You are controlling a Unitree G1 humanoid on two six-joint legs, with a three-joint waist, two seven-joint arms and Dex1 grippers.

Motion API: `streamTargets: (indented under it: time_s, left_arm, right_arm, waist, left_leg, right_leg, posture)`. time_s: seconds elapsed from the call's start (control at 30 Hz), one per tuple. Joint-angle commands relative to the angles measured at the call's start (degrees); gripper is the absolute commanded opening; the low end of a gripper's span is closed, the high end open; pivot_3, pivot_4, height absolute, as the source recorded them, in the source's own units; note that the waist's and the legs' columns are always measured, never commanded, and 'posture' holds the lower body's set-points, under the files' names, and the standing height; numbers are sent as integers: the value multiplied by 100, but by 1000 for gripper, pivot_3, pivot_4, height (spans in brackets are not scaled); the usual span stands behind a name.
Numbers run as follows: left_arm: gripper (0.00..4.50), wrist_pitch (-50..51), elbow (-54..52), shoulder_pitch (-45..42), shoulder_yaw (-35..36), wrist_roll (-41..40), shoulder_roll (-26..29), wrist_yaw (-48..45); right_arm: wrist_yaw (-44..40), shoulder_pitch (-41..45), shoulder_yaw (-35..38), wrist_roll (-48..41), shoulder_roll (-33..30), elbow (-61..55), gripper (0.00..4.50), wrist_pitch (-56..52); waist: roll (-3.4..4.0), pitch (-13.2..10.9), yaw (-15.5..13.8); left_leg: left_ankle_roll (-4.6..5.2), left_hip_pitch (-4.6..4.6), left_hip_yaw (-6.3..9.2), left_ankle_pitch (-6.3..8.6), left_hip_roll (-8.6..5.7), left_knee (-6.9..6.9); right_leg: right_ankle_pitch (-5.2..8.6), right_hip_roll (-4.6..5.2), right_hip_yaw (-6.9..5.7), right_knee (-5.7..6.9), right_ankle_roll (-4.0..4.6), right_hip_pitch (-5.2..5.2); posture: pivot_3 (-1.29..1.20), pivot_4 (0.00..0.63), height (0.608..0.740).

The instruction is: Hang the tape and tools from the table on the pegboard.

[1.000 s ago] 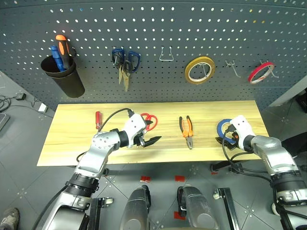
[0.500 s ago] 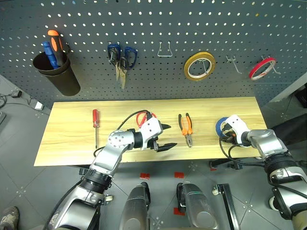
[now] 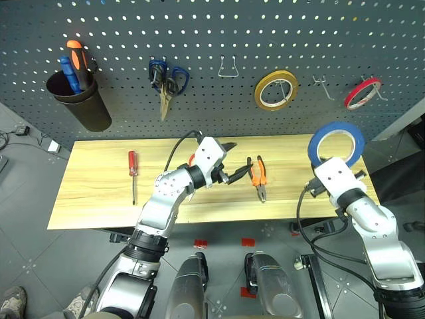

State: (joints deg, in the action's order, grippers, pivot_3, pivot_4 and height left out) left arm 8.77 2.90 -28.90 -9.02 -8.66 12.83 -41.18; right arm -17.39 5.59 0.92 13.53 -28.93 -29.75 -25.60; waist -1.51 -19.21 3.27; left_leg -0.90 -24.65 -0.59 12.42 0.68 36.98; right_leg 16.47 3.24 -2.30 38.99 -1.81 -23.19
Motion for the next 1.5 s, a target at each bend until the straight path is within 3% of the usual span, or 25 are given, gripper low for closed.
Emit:
streamTargets:
  time_s: [0.03, 0.3, 0.43, 0.63, 0.8, 0.83, 0.97, 1.1, 1.27, 1.5]
  left_arm:
    - [3915, -30, -305, -108, -30, -46, -59, 72]
    - [3915, -41, -197, -207, -45, -3, -149, 234]
    - [3915, -55, -121, -177, 1, 25, -124, 333]
    - [3915, -165, 131, -108, 64, 97, 184, 238]
    - [3915, -335, 326, 142, -166, 225, 1041, -668]
    - [3915, -460, 418, 176, -218, 314, 1253, -845]
    - [3915, -749, 862, 249, -287, 507, 1936, -1401]
    - [3915, -1088, 1502, 157, -211, 703, 2268, -1470]
    - [3915, -1244, 1816, 22, -140, 707, 2262, -1475]
    - [3915, -1257, 1844, 22, -110, 700, 2208, -1459]
  right_arm:
    - [-41, 681, 83, -91, -11, -49, 673, 182]
    - [-728, 2146, 287, -886, -219, 2066, 673, 884]
    - [-1021, 2486, 229, -1149, -281, 2573, 672, 1195]
    - [-993, 1801, -20, -1283, 23, 1849, 2641, 656]
    - [-620, 1039, -172, -1511, 695, 870, 4303, -736]
    - [-524, 963, -200, -1560, 869, 729, 4463, -1091]
    - [103, 1056, -407, -1511, 1651, 634, 4463, -2461]
    - [966, 1694, -558, -1198, 2505, 1425, 4463, -3721]
    - [1521, 2191, -431, -1032, 2846, 2454, 4463, -3447]
    - [1684, 2609, -224, -1183, 3164, 3716, 4463, -3125]
  waist:
    - [0, 0, 2]
    - [-1, 0, -6]
    - [-1, 0, -5]
    - [-1, 1, -7]
    - [2, 2, 17]
    - [3, 3, 32]
    - [4, 4, 29]
    - [5, 5, 21]
    - [2, 9, -62]
    - [-9, 16, -10]
  left_leg:
    - [2, 1, -1, -2, 0, 2]
    - [9, -3, -1, -10, -4, 2]
    - [11, -13, -5, -9, -4, 1]
    - [12, -14, -1, -8, 0, 0]
    - [12, -12, -3, -8, 1, 4]
    - [11, -10, -4, -9, 4, 3]
    - [10, -7, 5, -9, 11, 1]
    - [12, -7, 4, -8, 11, 1]
    - [15, -16, 6, -7, 2, 2]
    - [22, -22, -4, -2, 5, -1]
  right_leg:
    - [-3, -1, 3, 0, 1, 1]
    - [-27, -3, -1, -2, 39, 0]
    - [-26, 1, -1, -12, 39, -5]
    - [-25, 2, -7, -10, 38, -5]
    - [-25, 2, -1, -2, 39, -7]
    - [-25, 1, 1, 0, 39, -7]
    - [-26, -3, -4, 6, 44, -9]
    - [-33, -3, -1, 7, 55, -14]
    - [-34, 1, -6, 2, 56, -19]
    - [-33, 1, 0, 0, 56, -28]
  posture:
    - [-140, 299, 740]
    - [-132, 295, 740]
    - [-131, 294, 740]
    - [-133, 296, 740]
    - [-136, 304, 740]
    - [-136, 304, 740]
    - [-134, 307, 740]
    - [-134, 307, 740]
    - [-123, 294, 740]
    - [-115, 286, 740]
